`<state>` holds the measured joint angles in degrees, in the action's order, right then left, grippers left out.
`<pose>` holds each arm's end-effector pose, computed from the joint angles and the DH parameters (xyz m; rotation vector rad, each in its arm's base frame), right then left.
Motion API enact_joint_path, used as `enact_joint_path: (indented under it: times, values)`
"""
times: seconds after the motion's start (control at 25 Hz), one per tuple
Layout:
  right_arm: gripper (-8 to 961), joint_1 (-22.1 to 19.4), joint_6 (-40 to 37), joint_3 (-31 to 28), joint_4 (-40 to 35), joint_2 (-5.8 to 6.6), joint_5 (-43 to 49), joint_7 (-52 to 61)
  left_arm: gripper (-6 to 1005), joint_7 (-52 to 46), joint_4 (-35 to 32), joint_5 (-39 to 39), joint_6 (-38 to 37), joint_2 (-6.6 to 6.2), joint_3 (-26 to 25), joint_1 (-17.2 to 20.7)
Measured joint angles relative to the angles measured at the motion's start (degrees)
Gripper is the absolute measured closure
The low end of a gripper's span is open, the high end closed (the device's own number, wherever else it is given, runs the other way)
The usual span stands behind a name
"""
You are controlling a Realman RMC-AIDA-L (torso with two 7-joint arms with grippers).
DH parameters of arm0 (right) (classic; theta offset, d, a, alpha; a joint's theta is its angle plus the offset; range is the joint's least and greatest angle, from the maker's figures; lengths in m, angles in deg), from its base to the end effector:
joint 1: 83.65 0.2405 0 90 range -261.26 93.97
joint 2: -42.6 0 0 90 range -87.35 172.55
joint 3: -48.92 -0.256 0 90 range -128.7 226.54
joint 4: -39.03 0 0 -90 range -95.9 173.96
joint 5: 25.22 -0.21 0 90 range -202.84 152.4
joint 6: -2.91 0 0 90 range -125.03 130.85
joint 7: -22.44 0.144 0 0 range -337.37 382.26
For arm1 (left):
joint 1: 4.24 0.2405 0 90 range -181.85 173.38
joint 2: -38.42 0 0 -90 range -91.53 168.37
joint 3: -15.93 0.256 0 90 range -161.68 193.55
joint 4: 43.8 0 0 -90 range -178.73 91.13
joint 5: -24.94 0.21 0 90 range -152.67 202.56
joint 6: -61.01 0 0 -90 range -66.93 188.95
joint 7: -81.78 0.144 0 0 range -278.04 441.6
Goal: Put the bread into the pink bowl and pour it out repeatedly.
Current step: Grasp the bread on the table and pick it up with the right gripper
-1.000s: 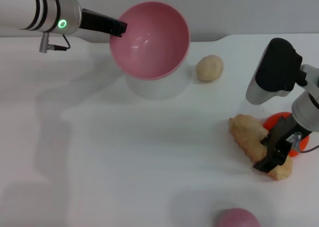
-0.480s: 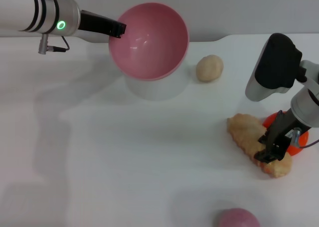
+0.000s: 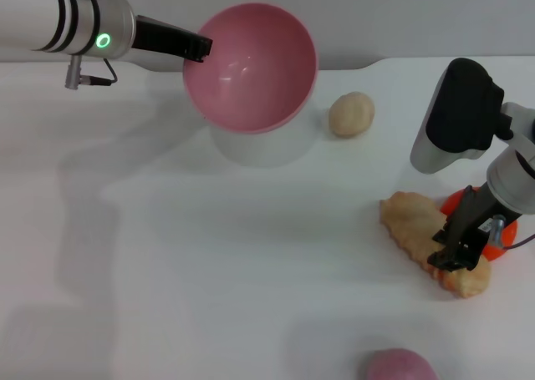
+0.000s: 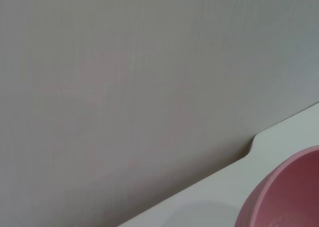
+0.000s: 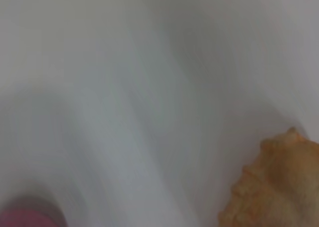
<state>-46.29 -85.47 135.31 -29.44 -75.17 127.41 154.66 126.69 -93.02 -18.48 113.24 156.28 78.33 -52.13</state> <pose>0.2033 0.3516 -0.0207 -2.7399 0.5555 -0.8390 -0.1677 0.4667 0.0097 -2.3054 -0.8913 -0.1639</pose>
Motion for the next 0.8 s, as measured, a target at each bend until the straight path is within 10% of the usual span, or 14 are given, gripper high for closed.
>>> enact_joint_path:
  times: [0.8]
  values:
    - [787, 0.18, -0.13, 0.53, -0.02, 0.08, -0.01, -0.1, 954, 0.0, 0.0, 0.21, -0.55, 0.0, 0.0, -0.25]
